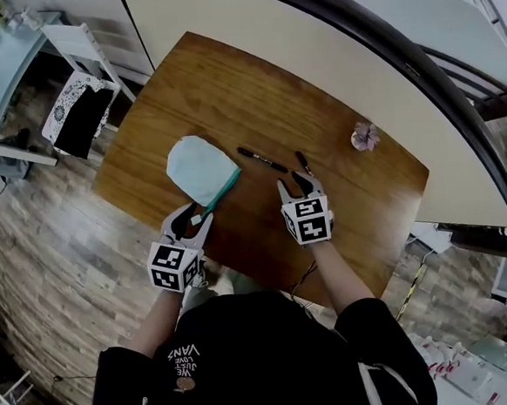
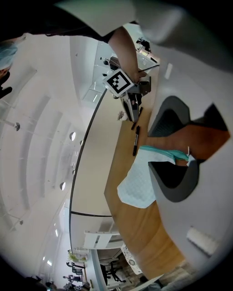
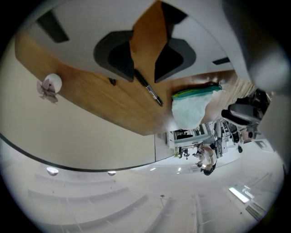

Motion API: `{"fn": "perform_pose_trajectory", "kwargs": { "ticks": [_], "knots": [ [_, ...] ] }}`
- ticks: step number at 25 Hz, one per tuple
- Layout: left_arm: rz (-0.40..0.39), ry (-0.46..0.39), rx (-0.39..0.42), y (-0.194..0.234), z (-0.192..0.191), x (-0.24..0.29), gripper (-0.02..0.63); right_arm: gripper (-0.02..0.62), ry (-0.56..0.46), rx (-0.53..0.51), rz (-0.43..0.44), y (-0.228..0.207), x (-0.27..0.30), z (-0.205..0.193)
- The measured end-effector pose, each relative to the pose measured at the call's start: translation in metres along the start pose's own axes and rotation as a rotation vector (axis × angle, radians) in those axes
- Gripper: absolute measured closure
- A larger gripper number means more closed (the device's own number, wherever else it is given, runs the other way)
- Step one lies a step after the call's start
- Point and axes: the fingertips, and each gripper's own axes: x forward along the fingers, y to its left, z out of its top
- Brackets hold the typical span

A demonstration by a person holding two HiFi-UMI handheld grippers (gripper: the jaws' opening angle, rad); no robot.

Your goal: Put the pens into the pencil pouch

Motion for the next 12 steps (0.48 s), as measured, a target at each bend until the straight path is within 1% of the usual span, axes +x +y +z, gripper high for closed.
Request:
{"fn": "perform_pose_trajectory", "kwargs": {
  "ticks": [6,9,12],
  "knots": [
    [0.014,0.032,0.027,0.000,-0.002,0.015,0.454,0.483,0.024,-0.087,0.027,-0.012,0.028,-0.002],
    [0.011,0.054,0.069,-0.002,-0.006,0.019,0.454,0.483,0.034,-0.123,0.053,-0.010,0.036,0.000],
    [0.019,0.098,0.119,-0.001,-0.011,0.025,0.453,0.483,0.044,-0.142,0.070,-0.008,0.042,-0.001]
  ]
}}
